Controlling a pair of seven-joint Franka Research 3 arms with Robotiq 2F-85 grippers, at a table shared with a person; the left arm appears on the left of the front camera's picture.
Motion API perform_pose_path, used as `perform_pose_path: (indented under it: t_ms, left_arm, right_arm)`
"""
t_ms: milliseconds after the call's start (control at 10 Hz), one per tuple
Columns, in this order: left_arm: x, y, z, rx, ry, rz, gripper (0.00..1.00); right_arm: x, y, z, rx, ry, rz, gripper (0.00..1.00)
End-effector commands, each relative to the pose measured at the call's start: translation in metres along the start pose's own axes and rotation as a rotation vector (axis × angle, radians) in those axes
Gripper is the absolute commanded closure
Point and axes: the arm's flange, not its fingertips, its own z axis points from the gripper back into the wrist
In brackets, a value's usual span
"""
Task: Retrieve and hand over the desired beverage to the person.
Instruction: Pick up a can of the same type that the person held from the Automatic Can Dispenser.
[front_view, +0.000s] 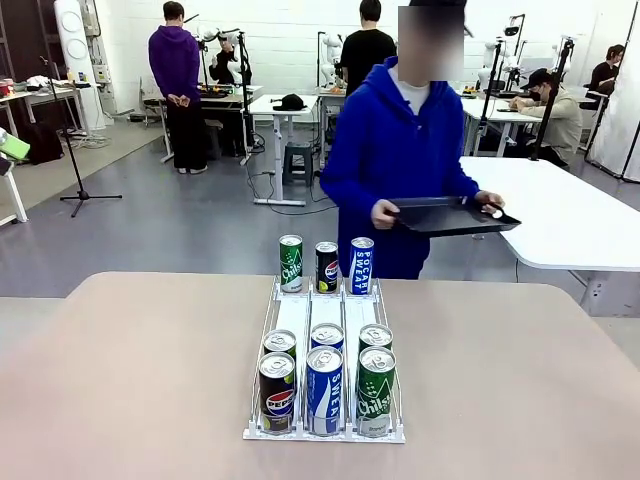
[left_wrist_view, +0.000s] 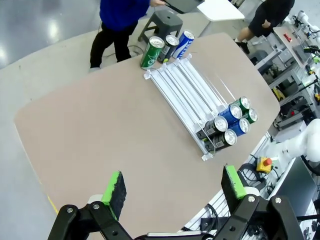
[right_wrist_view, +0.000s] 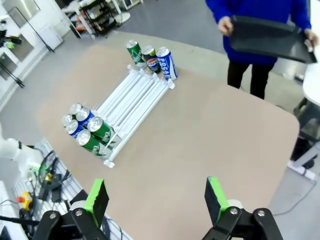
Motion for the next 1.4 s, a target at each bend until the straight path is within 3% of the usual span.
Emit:
perform_pose_path:
  t_ms: [0,1300]
  left_arm:
    - [-0.0004,0.0005,0.0030,0.001,-0.019,-0.001,0.00]
    - [-0.0004,0.0005,0.0030,0.001,-0.019,-0.001,0.00]
  right_arm:
    - [-0.0013,0.0035,0.0086,0.007,-0.026,0.013,0.00]
    - [-0.0013,0.0035,0.0086,0.007,-0.026,0.013,0.00]
